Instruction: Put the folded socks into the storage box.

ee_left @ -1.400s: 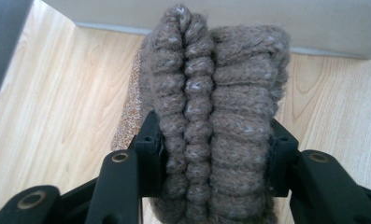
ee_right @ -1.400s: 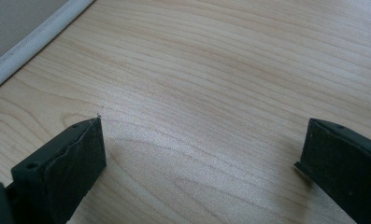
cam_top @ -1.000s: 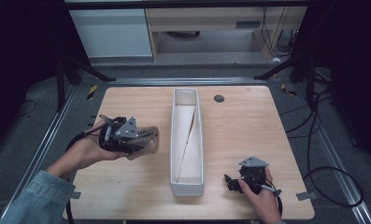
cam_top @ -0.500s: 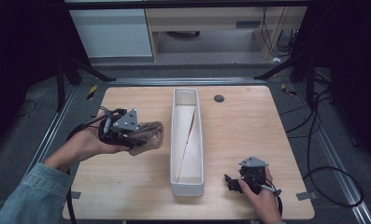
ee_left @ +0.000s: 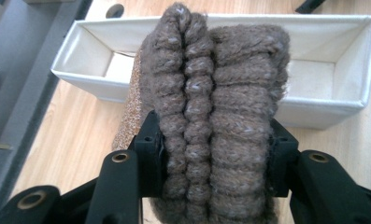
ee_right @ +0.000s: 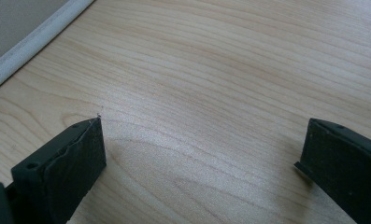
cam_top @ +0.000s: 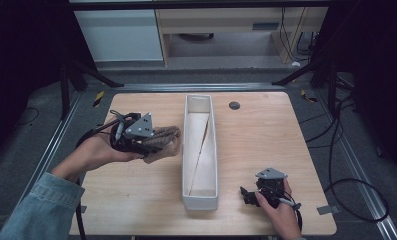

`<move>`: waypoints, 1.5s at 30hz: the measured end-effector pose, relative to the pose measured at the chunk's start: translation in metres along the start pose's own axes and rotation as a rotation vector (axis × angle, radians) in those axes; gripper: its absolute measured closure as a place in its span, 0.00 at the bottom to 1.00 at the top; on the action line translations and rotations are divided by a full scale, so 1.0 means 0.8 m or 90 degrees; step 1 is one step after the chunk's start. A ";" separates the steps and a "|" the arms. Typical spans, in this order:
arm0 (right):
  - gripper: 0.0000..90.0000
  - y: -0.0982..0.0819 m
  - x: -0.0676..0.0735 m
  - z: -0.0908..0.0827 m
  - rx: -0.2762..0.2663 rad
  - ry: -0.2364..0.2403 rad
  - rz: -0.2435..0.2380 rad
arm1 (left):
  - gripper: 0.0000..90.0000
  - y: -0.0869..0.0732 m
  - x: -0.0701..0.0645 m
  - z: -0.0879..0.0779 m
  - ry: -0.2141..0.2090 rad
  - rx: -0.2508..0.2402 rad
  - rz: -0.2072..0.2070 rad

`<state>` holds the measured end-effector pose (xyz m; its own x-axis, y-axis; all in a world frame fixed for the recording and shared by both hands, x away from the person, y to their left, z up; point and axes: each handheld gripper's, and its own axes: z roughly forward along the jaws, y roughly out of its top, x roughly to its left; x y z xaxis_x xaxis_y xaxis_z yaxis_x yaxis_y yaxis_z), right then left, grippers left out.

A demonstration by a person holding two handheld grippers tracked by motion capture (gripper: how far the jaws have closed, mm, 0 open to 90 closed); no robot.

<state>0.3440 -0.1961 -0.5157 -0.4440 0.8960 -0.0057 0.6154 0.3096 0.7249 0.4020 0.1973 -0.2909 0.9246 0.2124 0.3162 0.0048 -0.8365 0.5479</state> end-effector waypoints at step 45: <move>0.00 0.000 0.000 0.000 -0.001 0.001 0.001 | 0.57 0.095 -0.022 0.037 -0.016 0.023 0.101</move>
<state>0.3440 -0.1960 -0.5158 -0.4438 0.8961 -0.0039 0.6152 0.3079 0.7258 0.3970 0.1151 -0.2780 0.9241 0.0642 0.3768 -0.1285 -0.8763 0.4644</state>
